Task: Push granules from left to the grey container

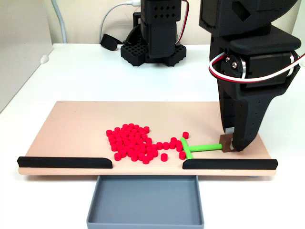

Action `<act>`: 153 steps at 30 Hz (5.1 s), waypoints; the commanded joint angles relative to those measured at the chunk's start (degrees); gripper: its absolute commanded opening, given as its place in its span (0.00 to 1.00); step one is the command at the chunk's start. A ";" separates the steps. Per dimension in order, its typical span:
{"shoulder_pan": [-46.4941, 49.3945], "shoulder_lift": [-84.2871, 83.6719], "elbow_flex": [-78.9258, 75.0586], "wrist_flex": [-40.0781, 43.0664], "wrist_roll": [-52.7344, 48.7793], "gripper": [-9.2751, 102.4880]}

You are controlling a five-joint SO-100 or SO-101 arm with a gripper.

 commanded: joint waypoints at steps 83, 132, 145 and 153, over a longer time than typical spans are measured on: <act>4.75 -0.09 -1.32 -0.09 -24.35 0.08; 6.86 12.92 2.37 1.93 -58.36 0.08; 7.65 37.97 33.57 2.02 -78.40 0.08; 12.66 51.68 47.02 2.02 -91.41 0.08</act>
